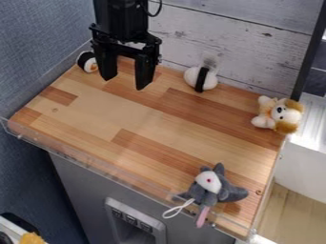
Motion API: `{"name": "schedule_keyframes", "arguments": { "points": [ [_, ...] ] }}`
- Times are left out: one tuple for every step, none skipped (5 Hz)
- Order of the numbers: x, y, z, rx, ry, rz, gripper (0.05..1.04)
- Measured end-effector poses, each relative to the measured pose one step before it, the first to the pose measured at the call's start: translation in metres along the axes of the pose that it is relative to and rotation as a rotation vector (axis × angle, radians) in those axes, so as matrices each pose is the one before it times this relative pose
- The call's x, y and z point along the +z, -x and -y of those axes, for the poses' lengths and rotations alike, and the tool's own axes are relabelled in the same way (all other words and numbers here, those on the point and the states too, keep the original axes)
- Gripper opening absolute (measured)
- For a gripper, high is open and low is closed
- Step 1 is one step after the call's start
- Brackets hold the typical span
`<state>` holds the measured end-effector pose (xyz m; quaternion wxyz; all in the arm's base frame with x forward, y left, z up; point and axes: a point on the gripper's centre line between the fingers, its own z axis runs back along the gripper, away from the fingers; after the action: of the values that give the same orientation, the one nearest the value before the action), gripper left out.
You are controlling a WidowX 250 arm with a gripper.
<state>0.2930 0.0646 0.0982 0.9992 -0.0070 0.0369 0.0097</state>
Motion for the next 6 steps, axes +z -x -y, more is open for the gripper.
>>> {"name": "schedule_keyframes", "arguments": {
  "points": [
    [-0.00625,-0.01018,0.00758,0.1298,0.0114,-0.0142,0.998],
    [-0.00384,-0.02031,0.01115,0.1727,-0.001,-0.0111,0.998],
    [0.00008,-0.02685,0.01259,0.2103,0.0065,-0.0038,0.998],
    [-0.00134,-0.01852,0.01075,0.233,0.0091,-0.0051,0.998],
    [-0.00022,-0.00692,0.00783,0.2162,0.024,-0.0007,0.998],
    [-0.00545,-0.00211,0.0048,0.0996,0.0088,-0.0082,0.998]
  ]
}}
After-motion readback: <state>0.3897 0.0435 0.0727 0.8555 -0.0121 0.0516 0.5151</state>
